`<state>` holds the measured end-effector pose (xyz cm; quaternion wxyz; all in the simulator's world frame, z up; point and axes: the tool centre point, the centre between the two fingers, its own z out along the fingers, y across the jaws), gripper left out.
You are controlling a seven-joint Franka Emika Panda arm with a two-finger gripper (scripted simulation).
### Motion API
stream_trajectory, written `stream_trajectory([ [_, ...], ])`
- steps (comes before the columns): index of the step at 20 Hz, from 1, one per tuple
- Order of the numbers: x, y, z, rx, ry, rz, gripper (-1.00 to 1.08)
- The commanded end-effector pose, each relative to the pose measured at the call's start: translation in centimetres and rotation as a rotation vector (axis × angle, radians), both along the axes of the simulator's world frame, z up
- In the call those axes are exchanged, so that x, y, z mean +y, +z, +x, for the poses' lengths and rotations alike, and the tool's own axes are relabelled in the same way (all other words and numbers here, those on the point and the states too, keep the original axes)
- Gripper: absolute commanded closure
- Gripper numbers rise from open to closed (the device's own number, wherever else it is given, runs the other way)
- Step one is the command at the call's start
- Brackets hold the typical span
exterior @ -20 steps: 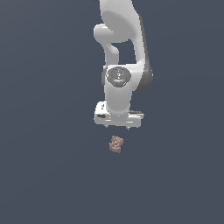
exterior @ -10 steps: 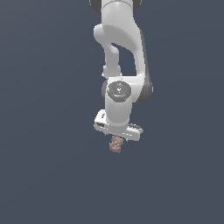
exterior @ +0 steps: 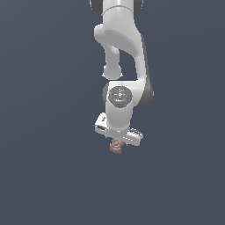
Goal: Pick up the object and move it to a goal position.
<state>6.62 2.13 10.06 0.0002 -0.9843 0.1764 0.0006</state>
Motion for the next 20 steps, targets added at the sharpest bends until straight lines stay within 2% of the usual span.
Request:
stream_trajectory([
  [1,0.0,-0.1,0.0,0.000,0.000,0.000,-0.92],
  [11,0.0,-4.5,-0.1,-0.001,-0.004,0.000,-0.92],
  [17,0.0,-5.0,0.1,-0.001,-0.004,-0.001,-0.92],
  [18,0.0,-5.0,0.1,-0.001,-0.004,-0.001,1.08],
  [20,0.0,-5.0,0.1,-0.001,-0.004,-0.001,1.08],
])
